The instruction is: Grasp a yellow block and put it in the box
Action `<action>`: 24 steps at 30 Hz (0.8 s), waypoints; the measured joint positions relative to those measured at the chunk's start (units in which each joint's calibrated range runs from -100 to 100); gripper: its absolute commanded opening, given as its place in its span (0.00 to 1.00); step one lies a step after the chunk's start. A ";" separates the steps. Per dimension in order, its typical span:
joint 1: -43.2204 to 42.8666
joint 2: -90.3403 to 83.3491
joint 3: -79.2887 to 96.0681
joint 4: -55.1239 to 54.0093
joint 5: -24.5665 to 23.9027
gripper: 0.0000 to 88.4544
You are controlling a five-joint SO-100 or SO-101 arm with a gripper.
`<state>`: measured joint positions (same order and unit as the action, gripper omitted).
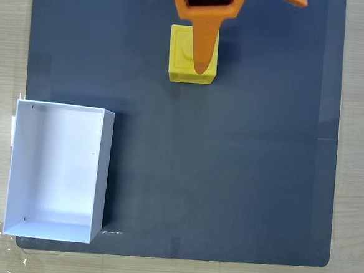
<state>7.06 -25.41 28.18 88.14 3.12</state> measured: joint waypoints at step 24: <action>0.45 23.18 -0.72 -8.65 -0.42 0.40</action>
<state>7.51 -2.23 27.46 79.49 2.69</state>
